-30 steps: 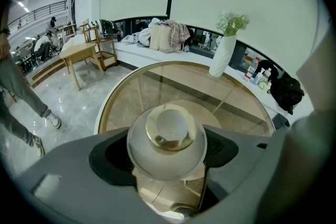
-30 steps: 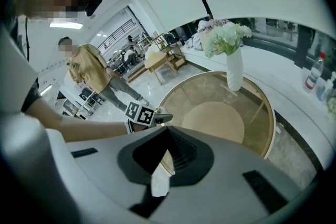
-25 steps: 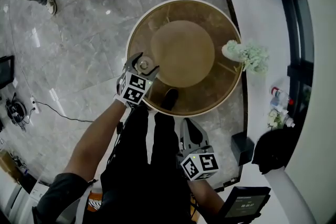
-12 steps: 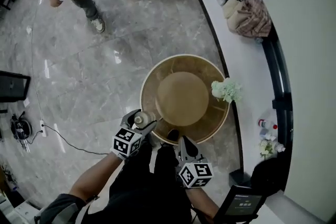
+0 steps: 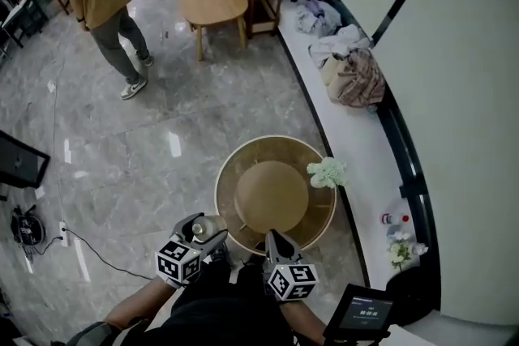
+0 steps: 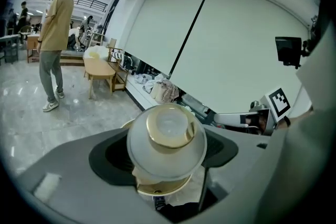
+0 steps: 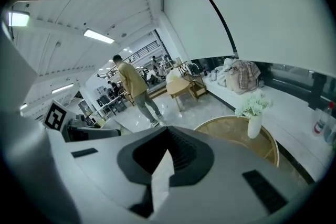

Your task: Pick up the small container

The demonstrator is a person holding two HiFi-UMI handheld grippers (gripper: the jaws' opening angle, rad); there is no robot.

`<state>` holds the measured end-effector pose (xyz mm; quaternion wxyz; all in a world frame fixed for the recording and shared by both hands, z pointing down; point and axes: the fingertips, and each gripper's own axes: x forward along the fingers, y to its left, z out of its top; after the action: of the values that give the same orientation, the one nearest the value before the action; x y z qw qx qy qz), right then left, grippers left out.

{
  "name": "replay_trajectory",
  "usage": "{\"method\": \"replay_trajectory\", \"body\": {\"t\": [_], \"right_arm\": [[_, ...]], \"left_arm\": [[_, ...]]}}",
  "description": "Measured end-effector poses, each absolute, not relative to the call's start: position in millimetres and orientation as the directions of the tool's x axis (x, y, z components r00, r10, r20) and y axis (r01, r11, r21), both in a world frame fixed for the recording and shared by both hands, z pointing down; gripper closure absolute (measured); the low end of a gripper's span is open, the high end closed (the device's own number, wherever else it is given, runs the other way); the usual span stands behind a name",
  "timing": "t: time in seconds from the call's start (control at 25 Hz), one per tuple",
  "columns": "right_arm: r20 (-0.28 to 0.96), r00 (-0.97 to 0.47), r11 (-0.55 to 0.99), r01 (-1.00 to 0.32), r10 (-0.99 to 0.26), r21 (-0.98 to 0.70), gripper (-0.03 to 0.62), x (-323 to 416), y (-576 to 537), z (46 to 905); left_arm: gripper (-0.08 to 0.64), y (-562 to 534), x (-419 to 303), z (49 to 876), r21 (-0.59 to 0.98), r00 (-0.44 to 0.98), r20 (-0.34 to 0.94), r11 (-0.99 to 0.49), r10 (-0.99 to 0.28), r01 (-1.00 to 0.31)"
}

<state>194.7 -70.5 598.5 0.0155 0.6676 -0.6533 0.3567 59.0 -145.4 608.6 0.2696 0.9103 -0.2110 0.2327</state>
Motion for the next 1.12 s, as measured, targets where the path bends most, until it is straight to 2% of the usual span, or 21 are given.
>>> {"method": "replay_trajectory", "body": {"t": [0.36,1.12], "right_arm": [[0.406,-0.083,-0.114,-0.892,-0.91,-0.438,0.594,194,-64,548],[0.297,-0.113,-0.019,-0.913,-0.948,-0.408,0.594,177,-73,496]], "left_arm": [[0.222,-109,57,545,0.444,0.852,0.449,-0.76,-0.27,-0.475],[0.222,-110,44,465,0.323,0.871,0.292,-0.817,-0.395,-0.479]]}}
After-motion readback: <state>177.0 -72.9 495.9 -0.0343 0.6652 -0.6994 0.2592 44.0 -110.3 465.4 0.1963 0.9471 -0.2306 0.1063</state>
